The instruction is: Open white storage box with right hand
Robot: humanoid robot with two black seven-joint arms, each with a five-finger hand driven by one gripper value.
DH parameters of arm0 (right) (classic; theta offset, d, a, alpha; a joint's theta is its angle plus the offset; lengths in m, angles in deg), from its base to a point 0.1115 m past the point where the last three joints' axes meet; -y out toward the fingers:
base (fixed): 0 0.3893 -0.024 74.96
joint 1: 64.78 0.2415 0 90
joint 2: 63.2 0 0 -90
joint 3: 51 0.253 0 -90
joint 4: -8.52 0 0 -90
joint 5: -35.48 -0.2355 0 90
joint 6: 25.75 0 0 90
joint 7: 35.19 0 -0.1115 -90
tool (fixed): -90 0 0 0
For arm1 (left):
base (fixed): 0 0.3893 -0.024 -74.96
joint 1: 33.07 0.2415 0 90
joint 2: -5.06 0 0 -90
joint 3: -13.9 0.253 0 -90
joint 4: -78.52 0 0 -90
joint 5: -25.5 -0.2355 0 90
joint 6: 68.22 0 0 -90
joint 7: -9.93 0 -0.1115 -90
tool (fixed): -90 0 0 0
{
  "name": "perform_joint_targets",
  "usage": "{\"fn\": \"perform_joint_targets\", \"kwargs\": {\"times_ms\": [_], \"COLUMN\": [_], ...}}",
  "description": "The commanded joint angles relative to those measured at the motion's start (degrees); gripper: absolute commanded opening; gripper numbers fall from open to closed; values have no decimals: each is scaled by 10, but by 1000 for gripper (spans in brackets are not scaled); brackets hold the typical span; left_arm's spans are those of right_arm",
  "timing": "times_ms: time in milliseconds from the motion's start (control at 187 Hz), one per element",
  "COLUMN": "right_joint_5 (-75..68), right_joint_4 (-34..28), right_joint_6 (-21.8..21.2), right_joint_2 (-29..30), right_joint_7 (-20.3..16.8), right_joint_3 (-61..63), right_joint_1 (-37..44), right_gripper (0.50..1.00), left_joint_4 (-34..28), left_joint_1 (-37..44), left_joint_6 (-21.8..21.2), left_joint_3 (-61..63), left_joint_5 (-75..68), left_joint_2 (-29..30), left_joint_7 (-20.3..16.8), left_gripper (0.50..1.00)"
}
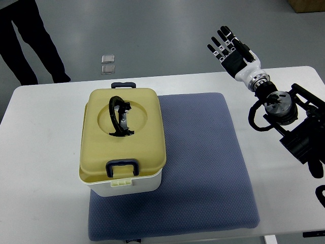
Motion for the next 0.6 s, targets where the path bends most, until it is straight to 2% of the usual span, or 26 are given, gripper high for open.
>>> {"fn": "perform_joint_targets", "kwargs": {"times_ms": [0, 272, 347, 497, 593], "right_joint_5": [0, 46, 89, 261, 450], "right_joint_4": [1, 0, -1, -2, -5], "right_joint_6": [1, 2, 1, -25, -85], "right_joint_2": [0, -1, -6, -11, -34], "right_joint_7": [0, -2, -18, -55, -60], "right_joint_3": [-1, -1, -3, -23, -71], "right_joint_1": [0, 4, 17, 51, 90], "right_gripper": [928, 928, 928, 928, 928], "left_joint_4": [0, 0, 0, 2, 3], "left_joint_1": [0, 0, -1, -1, -1], "left_joint_6": [0, -1, 0, 0, 1], "left_joint_3": [0, -1, -1, -1, -1], "left_joint_5": [0, 0, 0, 0, 0], "left_joint_2": [0, 0, 0, 0, 0], "left_joint_7": [0, 0, 0, 0, -1], "left_gripper": [1000, 1000, 1000, 1000, 1000]}}
